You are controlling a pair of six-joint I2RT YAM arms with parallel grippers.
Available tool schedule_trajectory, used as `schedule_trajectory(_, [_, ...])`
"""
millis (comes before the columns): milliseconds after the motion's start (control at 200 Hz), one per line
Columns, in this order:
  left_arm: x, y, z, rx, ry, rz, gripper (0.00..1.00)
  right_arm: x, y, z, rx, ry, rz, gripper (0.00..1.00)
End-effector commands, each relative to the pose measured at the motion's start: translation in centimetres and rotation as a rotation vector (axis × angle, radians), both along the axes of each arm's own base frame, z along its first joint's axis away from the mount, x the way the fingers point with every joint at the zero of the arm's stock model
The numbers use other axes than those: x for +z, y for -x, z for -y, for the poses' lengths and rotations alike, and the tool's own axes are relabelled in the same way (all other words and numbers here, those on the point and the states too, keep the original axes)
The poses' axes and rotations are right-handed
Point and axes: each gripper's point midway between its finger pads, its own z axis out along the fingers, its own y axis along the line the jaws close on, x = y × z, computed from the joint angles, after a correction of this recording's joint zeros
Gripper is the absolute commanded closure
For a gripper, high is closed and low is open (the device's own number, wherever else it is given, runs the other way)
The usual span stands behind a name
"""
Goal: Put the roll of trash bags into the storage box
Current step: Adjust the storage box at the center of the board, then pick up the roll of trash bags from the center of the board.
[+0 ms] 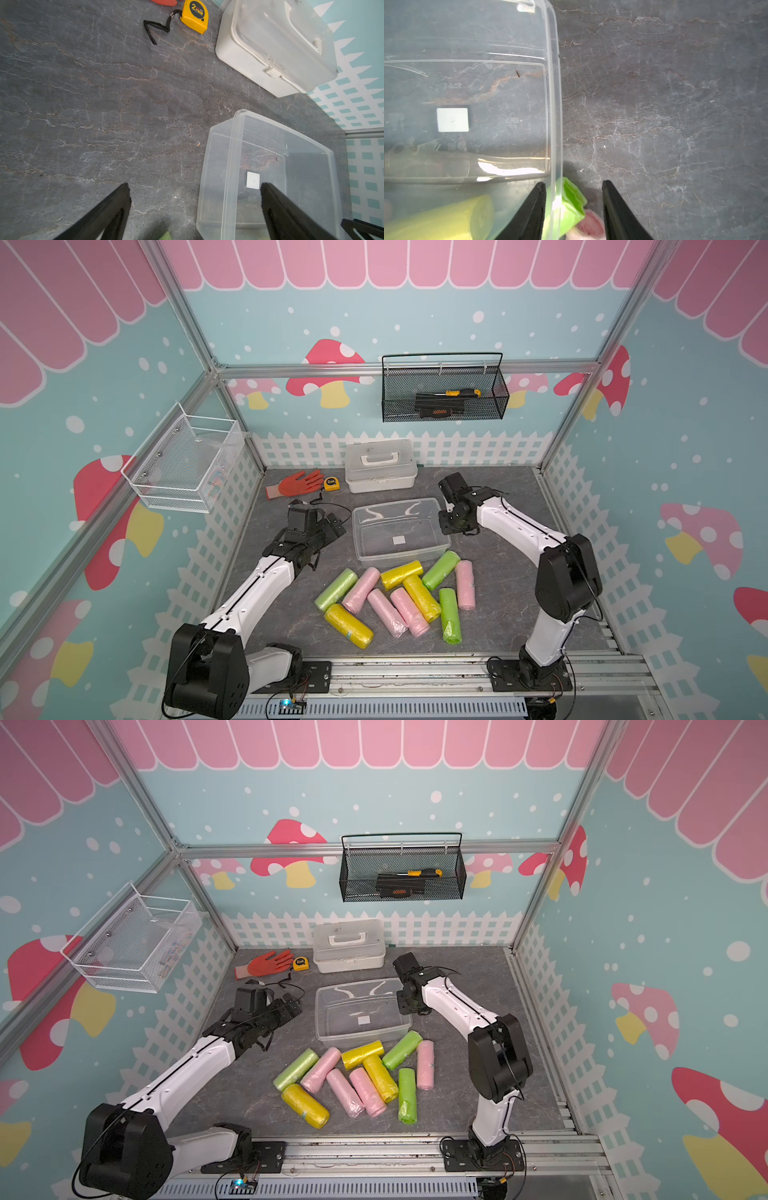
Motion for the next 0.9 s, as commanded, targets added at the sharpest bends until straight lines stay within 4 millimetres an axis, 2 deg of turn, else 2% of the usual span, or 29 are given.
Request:
schedule_trajectory(0, [1.9, 0.3, -0.1, -0.001, -0.008, 0.052, 0.02, 1.6, 2.5, 1.6, -0.066, -0.027, 0.03, 0.51])
schedule_trajectory(90, [2.6, 0.9, -0.5, 0.018, -0.022, 0.078, 0.02, 1.9, 5.0, 2.5, -0.092, -0.086, 0.056, 0.46])
schedule_trajectory(185, [2.9, 1.8, -1.1, 0.041, -0.039, 0.102, 0.02, 1.2, 7.7, 2.9, -0.078, -0.145, 0.072, 0.45])
schedule_trajectory(265, [2.5, 3.5, -1.5, 0.039, -0.049, 0.099, 0.02, -0.6, 10.0, 3.9, -0.081, -0.142, 0.05, 0.45])
schedule_trajectory(355, [2.4, 5.9, -1.3, 0.026, -0.013, 0.135, 0.03, -2.4, 11.7, 4.7, -0.054, -0.126, 0.041, 0.43])
schedule_trajectory(400, [2.5, 7.0, -1.5, 0.022, -0.013, 0.169, 0.03, -2.9, 12.1, 5.1, -0.05, -0.117, 0.04, 0.38])
schedule_trajectory(460, [4.1, 8.4, -2.4, 0.038, -0.034, 0.256, 0.03, -3.3, 12.6, 4.7, -0.043, -0.141, 0.022, 0.33])
schedule_trajectory(530, [6.1, 9.9, -3.5, 0.08, -0.046, 0.36, 0.01, -4.2, 13.1, 3.7, -0.027, -0.203, -0.003, 0.31])
schedule_trajectory(630, [8.3, 11.3, -4.2, 0.101, -0.03, 0.474, 0.01, -6.0, 13.6, 2.3, -0.012, -0.268, -0.06, 0.33])
schedule_trajectory(790, [8.2, 11.5, -4.6, 0.127, -0.034, 0.485, 0.01, -8.3, 13.4, 1.7, -0.026, -0.256, -0.142, 0.38])
schedule_trajectory(896, [7.8, 10.8, -4.3, 0.115, -0.036, 0.443, 0.01, -9.5, 13.5, 2.5, -0.068, -0.199, -0.193, 0.47])
